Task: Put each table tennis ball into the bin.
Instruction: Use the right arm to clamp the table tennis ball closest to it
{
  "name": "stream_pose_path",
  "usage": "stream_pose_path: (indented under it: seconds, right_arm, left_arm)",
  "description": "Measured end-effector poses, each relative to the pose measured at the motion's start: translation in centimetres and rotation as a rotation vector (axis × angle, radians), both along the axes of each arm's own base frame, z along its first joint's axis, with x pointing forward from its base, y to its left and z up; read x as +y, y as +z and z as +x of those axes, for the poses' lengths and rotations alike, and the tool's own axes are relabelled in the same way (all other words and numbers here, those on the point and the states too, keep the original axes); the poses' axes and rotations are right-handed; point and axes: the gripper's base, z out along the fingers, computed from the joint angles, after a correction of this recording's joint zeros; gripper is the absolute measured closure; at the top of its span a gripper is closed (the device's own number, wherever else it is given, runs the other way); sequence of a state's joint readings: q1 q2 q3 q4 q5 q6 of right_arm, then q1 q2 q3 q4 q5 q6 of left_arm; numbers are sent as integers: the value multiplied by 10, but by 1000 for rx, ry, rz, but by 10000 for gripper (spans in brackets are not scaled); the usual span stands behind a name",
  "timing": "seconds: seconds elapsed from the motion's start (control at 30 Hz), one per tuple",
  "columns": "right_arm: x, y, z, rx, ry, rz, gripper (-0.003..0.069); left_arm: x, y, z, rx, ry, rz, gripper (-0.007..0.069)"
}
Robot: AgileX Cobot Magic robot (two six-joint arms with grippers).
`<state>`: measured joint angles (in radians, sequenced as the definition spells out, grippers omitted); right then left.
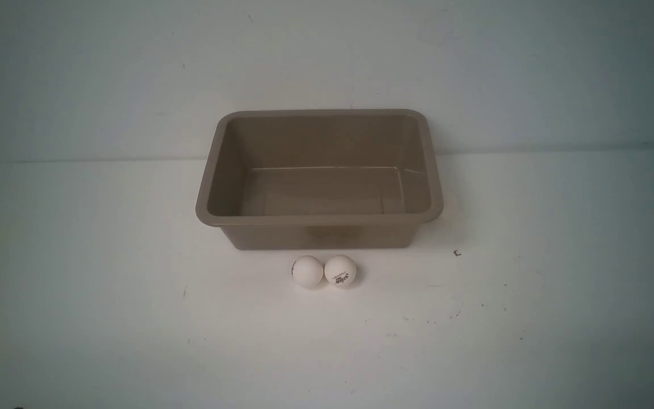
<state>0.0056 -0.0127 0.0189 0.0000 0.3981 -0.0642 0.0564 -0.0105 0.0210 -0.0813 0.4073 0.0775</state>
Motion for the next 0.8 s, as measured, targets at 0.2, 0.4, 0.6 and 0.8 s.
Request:
stream_pose_path:
  seconds: [0.2, 0.4, 0.6, 0.8]
  right_arm:
    - [0, 0, 0, 0, 0, 0, 177]
    - [0, 0, 0, 0, 0, 0, 177]
    - [0, 2, 1, -50, 0, 22, 177]
    - [1, 36, -1, -234, 4, 106, 177]
  left_arm:
    - [0, 0, 0, 0, 0, 0, 220]
    - [0, 0, 0, 0, 0, 0, 220]
    - [0, 0, 0, 0, 0, 0, 220]
    - [0, 0, 0, 0, 0, 0, 220]
